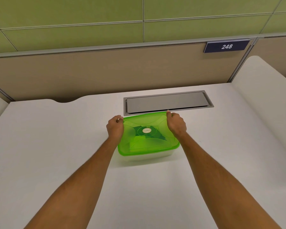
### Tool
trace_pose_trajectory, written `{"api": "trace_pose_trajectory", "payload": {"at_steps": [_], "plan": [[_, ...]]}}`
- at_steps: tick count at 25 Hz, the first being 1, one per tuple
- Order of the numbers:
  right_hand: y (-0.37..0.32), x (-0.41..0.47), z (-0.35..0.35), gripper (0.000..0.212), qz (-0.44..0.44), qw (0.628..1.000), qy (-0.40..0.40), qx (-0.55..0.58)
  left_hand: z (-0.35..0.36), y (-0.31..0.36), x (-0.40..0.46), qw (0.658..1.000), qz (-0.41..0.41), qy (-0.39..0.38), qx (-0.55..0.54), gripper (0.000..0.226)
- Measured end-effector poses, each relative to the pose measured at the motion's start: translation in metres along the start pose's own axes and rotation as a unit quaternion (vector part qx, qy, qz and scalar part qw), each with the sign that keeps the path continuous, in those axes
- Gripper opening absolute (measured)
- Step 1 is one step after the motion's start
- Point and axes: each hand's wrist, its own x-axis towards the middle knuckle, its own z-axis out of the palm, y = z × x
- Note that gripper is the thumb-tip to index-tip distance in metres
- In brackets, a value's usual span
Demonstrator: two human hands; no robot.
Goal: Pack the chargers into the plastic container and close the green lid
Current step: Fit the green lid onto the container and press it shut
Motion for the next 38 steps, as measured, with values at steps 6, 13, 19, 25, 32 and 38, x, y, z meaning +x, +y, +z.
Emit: {"api": "trace_pose_trajectory", "payload": {"at_steps": [6,13,19,25,32,38], "plan": [[0.002,0.011,-0.003,0.048,0.031,0.995,-0.037,0.084,0.002,-0.003,0.0,0.995,0.069,0.007,0.074,0.029],[0.0,0.024,-0.002,0.046,0.089,0.986,-0.042,0.136,0.006,-0.002,0.002,0.979,0.123,-0.004,0.161,0.034],[-0.016,0.035,-0.009,0.04,0.048,0.995,-0.071,0.049,0.006,-0.001,0.0,0.979,0.126,-0.008,0.161,0.033],[-0.02,0.041,-0.014,0.048,0.06,0.995,-0.084,0.008,0.005,0.001,-0.002,0.978,0.127,-0.014,0.166,0.034],[-0.019,0.037,-0.012,0.048,0.042,0.996,-0.075,-0.018,0.005,0.004,-0.003,0.974,0.13,-0.017,0.184,0.036],[-0.023,0.027,-0.009,0.047,-0.064,0.98,-0.034,-0.187,0.004,0.006,-0.004,0.969,0.14,-0.019,0.203,0.037]]}}
